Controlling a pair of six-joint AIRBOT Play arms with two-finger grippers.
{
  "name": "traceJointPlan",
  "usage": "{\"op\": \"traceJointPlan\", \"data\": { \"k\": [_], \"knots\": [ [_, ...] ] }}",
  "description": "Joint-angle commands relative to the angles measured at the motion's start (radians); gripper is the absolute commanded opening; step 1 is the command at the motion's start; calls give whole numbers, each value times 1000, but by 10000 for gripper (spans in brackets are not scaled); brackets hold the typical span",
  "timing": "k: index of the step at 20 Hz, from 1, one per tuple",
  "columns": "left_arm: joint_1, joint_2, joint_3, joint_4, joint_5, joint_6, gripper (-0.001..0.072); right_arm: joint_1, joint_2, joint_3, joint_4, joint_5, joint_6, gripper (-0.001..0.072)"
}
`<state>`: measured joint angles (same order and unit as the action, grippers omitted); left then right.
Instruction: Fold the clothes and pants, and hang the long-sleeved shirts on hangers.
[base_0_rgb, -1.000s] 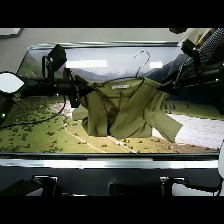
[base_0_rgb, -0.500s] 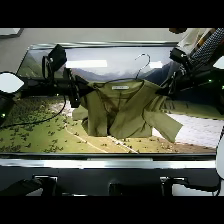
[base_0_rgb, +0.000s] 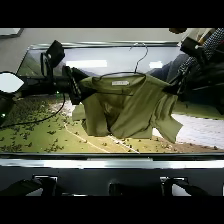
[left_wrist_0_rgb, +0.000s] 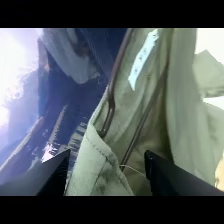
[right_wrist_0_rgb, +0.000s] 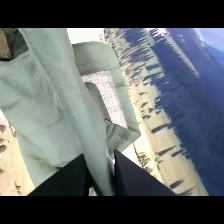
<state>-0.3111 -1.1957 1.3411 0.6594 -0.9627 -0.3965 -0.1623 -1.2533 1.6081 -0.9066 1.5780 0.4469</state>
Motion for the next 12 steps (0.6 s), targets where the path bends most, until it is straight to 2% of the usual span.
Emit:
{"op": "traceJointPlan", "data": {
  "k": [1, 5, 7, 9, 12],
  "knots": [
    [0, -1, 0, 2, 84, -98, 556, 1, 137, 0, -48, -16, 130, 22],
    [0, 10, 0, 2, 252, -213, 558, 1, 298, 0, -167, -48, 274, 22],
    [1, 19, 0, 3, 375, -251, 560, 1, 375, 0, -249, -77, 382, 22],
    [12, 30, 0, 2, 479, -326, 582, 1, 438, 0, -356, -109, 512, 23],
    [33, 45, 0, 3, 507, -461, 582, 1, 512, 0, -531, -139, 787, 23]
  ]
}}
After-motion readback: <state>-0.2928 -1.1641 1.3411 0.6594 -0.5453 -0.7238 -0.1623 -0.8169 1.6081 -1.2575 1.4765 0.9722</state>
